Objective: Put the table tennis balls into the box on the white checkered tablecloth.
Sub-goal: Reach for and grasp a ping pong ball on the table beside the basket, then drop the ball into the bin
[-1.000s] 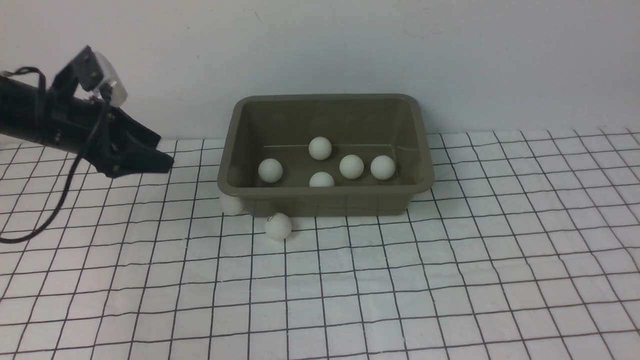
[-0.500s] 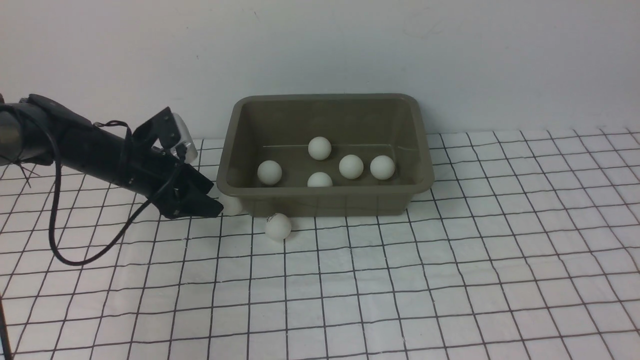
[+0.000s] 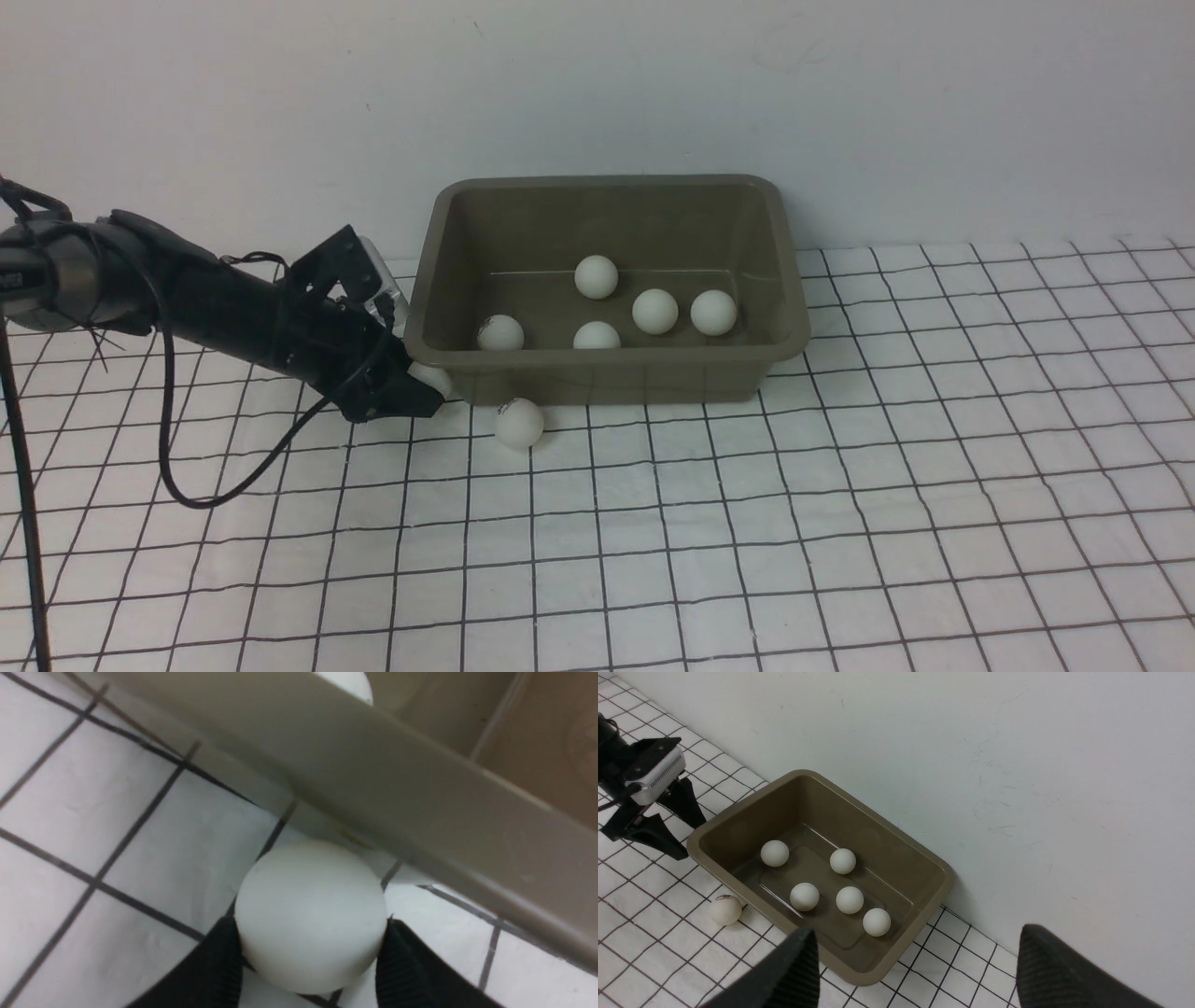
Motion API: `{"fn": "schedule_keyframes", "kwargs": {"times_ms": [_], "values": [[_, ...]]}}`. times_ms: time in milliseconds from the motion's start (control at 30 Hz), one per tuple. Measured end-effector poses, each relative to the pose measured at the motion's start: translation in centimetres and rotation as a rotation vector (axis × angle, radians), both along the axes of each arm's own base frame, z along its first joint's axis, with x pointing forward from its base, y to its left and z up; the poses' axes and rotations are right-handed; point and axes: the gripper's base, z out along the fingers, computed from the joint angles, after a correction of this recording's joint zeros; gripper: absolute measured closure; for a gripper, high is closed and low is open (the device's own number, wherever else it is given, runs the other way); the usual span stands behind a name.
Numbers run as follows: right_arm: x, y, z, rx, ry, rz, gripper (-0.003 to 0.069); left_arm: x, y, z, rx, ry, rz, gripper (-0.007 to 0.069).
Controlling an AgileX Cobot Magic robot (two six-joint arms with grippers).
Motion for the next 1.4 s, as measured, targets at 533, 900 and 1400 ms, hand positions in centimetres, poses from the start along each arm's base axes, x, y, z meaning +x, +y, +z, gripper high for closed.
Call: {"fn": "schedule_keyframes", "kwargs": {"times_ms": [533,900,1400], "values": [[-0.1,0.0,-0.2,-0.013,0.014,0.011,0.0144,-1.5,0.6,10.5,-0.194,-0.237,-0.088,0.0291],[-0.3,0.0,-0.5,-0.022,0.052,0.020,0.0144,-0.7,-5.1,9.8,-0.082,-0.268,-0.081,0.0191],[-1.9,-0.9,0.8,-0.017,-0.036,0.022,0.0144,-3.7,-1.5,16.1,0.067,0.020,0.368,0.0122]]}}
